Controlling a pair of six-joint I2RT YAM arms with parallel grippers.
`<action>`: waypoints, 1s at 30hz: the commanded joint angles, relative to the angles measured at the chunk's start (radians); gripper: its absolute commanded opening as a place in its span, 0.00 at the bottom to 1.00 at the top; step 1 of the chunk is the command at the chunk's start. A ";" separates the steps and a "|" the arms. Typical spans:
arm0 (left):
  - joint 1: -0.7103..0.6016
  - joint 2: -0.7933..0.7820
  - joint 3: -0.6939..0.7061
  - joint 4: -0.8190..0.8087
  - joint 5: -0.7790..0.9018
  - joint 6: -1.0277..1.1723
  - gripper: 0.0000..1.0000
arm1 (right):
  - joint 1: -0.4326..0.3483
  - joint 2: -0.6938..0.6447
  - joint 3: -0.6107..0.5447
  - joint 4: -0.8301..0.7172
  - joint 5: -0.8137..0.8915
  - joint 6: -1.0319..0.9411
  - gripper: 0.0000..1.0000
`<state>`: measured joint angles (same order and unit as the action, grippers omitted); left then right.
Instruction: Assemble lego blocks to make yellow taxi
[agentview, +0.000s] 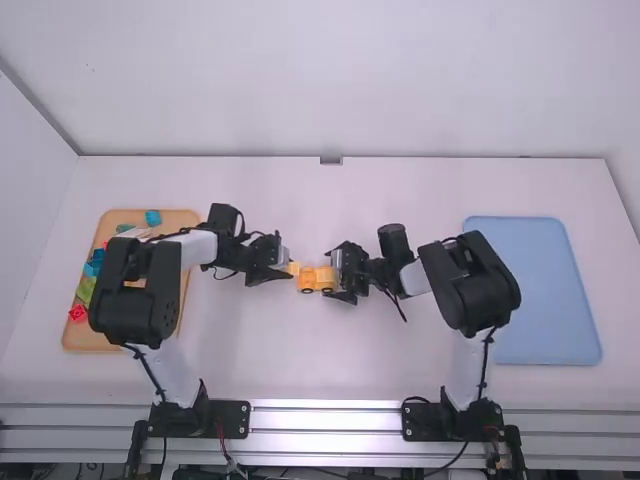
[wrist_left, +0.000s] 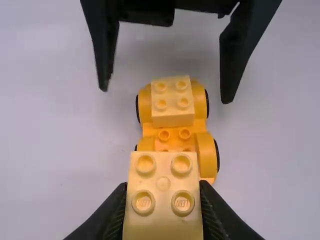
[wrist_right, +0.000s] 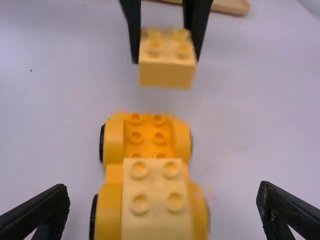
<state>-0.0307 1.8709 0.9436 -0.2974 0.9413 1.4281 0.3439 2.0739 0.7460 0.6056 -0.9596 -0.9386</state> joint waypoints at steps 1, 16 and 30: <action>-0.010 -0.011 0.004 -0.004 -0.008 -0.010 0.11 | -0.003 0.073 0.037 -0.004 -0.060 -0.012 0.99; -0.034 -0.010 -0.104 0.260 0.010 -0.200 0.07 | 0.056 0.144 0.124 -0.030 -0.027 0.039 0.97; -0.073 -0.010 -0.151 0.362 0.011 -0.299 0.02 | 0.070 0.144 0.124 -0.063 0.018 -0.031 0.52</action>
<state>-0.1020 1.8709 0.7956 0.0734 0.9234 1.1419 0.4141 2.2044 0.8646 0.5507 -0.9955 -0.9516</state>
